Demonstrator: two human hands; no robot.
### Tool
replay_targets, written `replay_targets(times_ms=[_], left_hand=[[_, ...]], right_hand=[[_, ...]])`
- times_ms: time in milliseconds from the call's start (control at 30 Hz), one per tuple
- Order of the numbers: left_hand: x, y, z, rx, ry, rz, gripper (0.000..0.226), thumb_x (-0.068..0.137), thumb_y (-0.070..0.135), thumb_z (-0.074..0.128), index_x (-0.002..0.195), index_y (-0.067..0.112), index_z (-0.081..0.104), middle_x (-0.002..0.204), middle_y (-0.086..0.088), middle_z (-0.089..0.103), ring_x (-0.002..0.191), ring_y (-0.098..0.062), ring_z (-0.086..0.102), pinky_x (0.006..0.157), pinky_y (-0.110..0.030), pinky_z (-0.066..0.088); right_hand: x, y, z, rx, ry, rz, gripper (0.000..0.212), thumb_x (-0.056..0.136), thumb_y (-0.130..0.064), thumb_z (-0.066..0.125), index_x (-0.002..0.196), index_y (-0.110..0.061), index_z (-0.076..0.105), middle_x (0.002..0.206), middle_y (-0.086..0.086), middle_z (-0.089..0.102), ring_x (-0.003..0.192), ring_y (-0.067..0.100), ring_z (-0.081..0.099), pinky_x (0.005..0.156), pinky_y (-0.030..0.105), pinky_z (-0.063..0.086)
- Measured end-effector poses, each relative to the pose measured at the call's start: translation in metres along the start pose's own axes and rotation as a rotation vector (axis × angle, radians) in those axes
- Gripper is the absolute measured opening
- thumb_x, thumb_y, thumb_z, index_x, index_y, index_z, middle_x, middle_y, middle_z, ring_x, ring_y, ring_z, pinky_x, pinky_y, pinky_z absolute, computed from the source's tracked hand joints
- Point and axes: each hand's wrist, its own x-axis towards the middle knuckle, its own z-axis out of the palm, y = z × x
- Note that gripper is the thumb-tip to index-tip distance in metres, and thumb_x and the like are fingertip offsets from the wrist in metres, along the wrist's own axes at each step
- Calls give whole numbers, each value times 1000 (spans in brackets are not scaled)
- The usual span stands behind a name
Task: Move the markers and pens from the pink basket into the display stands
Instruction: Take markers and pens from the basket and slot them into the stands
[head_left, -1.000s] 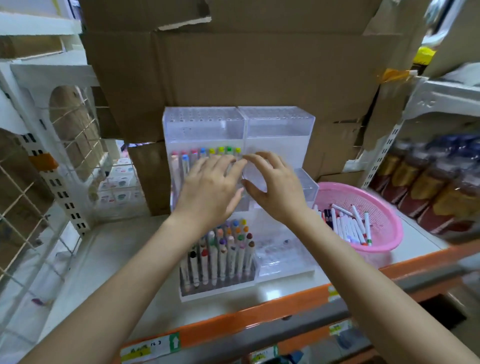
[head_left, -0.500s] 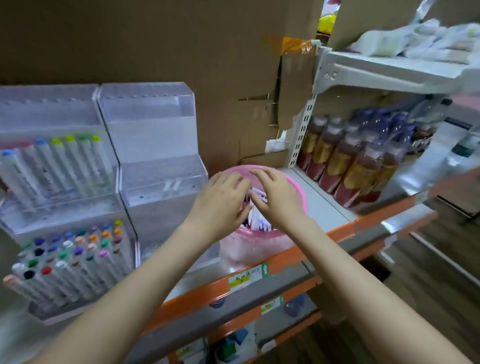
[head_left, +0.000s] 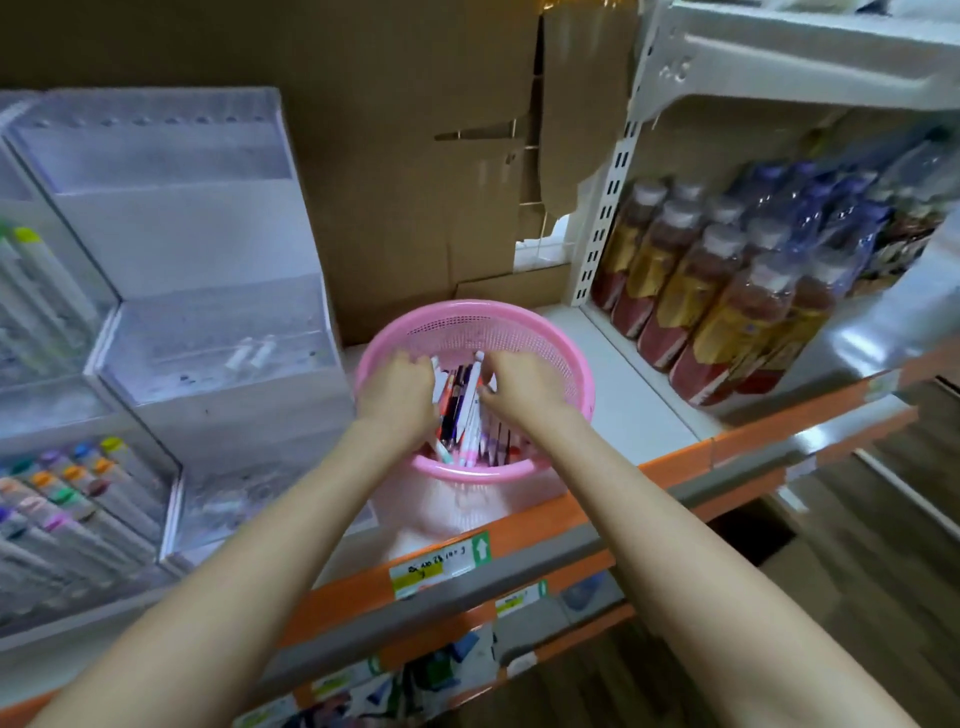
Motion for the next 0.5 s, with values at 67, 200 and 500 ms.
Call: replay_targets(times_ms=[67,200,500], left_hand=[[1,2,3,33,-8,9,36,89,30,57,118,10,52,109,-12,63,97,-30,61,72,-36,46],[6,5,3,21,-50,14,35,85,35,64,109,11,56,102,-10,65,93,-31,63,67,-34,45],[11,-1,6,-383,-44,-37,37,77,15,72,112,13,60,98,-6,67,86,-23,61,72,-34,52]], right_hand=[[2,0,4,42,-78,20,36,87,-35,59,116,-15,52,106,12,61,102,32,57,75,39,47],[1,2,7,82,-130,20,62,78,-52,68,124,-17,45,109,6,60,104,29,56,81,42,50],[4,5,8,191,-33,70,39,84,-22,64,118,-13,46,104,12,62,90,30,56,65,35,41]])
